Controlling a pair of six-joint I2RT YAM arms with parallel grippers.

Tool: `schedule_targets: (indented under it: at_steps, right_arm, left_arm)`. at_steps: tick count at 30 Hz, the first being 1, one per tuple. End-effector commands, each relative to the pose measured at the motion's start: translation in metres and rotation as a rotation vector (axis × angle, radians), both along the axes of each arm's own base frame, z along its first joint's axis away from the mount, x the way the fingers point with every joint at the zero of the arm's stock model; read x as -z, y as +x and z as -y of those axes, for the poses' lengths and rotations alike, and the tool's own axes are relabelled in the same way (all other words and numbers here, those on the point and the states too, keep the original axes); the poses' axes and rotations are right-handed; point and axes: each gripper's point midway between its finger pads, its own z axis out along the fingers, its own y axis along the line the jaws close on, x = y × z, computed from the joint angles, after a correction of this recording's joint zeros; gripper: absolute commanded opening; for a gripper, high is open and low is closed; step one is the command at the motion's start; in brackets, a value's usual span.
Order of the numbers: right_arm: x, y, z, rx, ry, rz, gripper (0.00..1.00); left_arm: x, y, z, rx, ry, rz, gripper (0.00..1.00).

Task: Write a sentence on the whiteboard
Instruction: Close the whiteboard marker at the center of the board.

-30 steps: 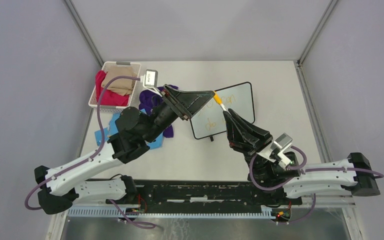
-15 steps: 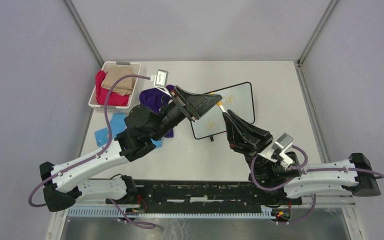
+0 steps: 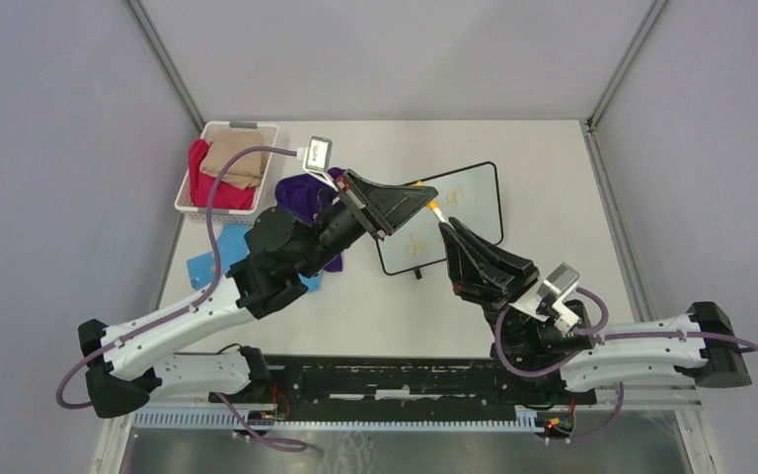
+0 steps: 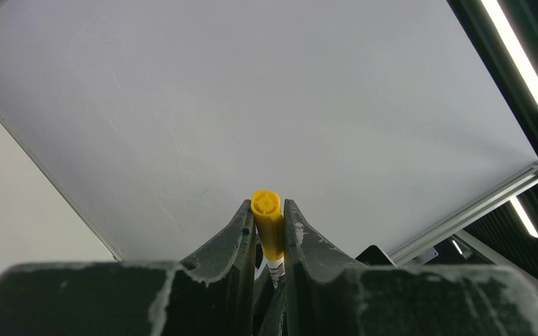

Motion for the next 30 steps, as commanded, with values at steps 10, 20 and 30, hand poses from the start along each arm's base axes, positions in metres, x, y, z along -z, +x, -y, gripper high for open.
schedule_targets:
  at_steps: [10, 20, 30]
  right_arm:
    - [0.005, 0.013, 0.0, 0.074, -0.027, -0.047, 0.0]
    - [0.003, 0.017, 0.004, 0.112, -0.03, -0.048, 0.0]
    - [0.004, 0.02, 0.003, 0.135, -0.04, -0.053, 0.0]
  left_arm:
    - [-0.027, -0.02, 0.005, 0.094, -0.043, 0.102, 0.02]
    - [-0.004, -0.017, 0.014, 0.103, 0.055, 0.069, 0.02]
    - [0.008, -0.02, 0.016, 0.113, 0.107, 0.062, 0.02]
